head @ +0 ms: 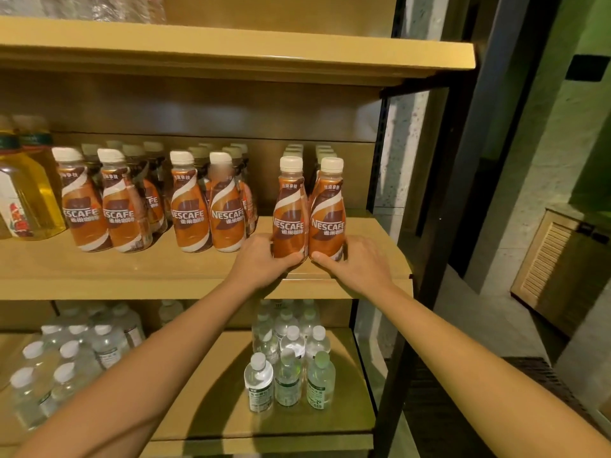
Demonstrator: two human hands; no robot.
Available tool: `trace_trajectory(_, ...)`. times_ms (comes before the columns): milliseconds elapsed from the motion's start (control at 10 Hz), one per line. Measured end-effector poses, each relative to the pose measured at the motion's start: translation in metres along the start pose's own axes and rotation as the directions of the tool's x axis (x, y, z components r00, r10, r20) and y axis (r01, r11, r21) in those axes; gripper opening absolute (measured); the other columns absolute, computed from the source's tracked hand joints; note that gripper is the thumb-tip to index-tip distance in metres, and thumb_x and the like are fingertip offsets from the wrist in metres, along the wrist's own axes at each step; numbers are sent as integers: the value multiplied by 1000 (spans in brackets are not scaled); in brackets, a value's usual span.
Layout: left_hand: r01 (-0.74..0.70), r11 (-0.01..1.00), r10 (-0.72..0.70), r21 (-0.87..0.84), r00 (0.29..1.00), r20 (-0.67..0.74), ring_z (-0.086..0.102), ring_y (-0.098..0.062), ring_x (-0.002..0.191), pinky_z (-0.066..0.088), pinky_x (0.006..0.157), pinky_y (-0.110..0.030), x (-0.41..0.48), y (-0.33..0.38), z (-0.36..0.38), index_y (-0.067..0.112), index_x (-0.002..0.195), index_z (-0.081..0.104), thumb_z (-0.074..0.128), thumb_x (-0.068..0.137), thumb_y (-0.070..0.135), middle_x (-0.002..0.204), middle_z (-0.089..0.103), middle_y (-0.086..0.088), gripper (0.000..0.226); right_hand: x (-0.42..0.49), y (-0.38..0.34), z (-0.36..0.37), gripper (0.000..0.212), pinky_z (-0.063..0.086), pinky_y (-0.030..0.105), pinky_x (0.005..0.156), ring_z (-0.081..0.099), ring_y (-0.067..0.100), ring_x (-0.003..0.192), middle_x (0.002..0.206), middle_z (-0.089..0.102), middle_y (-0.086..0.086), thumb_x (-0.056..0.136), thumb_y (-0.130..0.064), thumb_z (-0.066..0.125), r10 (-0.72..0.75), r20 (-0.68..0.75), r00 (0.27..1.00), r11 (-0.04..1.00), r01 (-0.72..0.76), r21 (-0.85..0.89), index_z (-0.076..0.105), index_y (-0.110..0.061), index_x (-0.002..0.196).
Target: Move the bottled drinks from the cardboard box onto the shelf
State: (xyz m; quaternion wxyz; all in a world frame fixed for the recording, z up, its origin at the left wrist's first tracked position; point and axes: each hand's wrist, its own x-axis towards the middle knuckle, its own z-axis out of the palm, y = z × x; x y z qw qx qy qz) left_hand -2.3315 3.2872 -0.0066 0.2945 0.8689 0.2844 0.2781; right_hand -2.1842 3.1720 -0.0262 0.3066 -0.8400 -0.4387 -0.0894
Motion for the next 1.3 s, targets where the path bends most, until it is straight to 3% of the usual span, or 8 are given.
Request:
trace_trajectory(100,1,998,2,63,999,-40,65,-21,82,52,73,-35,5,0,6,11,95,64,68,79,46,86,69,-6,39,5,-3,4,79,51,41,81,62,23,93,95,69,2,62,-88,32,3,-11,1000,999,-4,-32,64,-24,94)
trace_trajectory(200,16,989,-6,147,997,-71,62,-22,83,51,71,-35,13,-3,11,12,96,62,65,77,54,88,67,-5,46,10,-3,6,72,50,42,84,61,25,97,100,69,3,70,-82,39,25,19,1000,998,-23,-58,64,-21,98)
trace_trajectory(500,61,958,-66,279,998,8,57,-26,108,49,89,-45,31,-16,18,18,125,49,50,73,74,119,62,-5,76,24,0,6,67,45,42,93,57,28,105,113,64,7,79,-73,41,84,133,987,989,-67,-132,59,-16,110)
trace_trajectory(700,101,926,-123,363,992,38,50,-29,119,43,98,-46,40,-13,20,15,131,45,41,75,77,130,56,-10,83,36,1,9,72,45,45,94,56,29,108,117,62,9,78,-74,42,106,166,980,987,-83,-138,58,-14,115)
trace_trajectory(900,121,909,-165,399,983,78,46,-31,124,39,103,-46,45,-14,21,13,133,44,35,76,79,135,52,-12,88,40,1,14,76,35,48,104,48,31,121,128,55,11,82,-72,38,162,182,970,973,-126,-193,53,-9,124)
trace_trajectory(1100,145,921,-162,362,987,17,49,-30,121,43,100,-46,39,-10,22,10,132,44,36,73,81,132,53,-13,92,36,-2,12,81,38,45,102,49,29,121,128,56,11,78,-75,40,163,127,978,977,-142,-162,51,-10,125)
trace_trajectory(1200,124,947,-119,296,992,-37,56,-27,111,50,91,-44,29,-9,18,11,124,49,36,63,88,121,59,-11,99,28,-4,10,94,41,46,101,49,30,123,131,54,12,69,-81,42,169,52,984,982,-164,-90,47,-10,130)
trace_trajectory(1300,42,956,-20,291,997,-78,53,-27,114,49,92,-42,7,-2,6,11,127,46,44,67,83,124,57,-10,94,14,-16,2,93,46,46,97,53,28,118,126,58,9,63,-83,43,119,-45,992,992,-121,-34,48,-15,127)
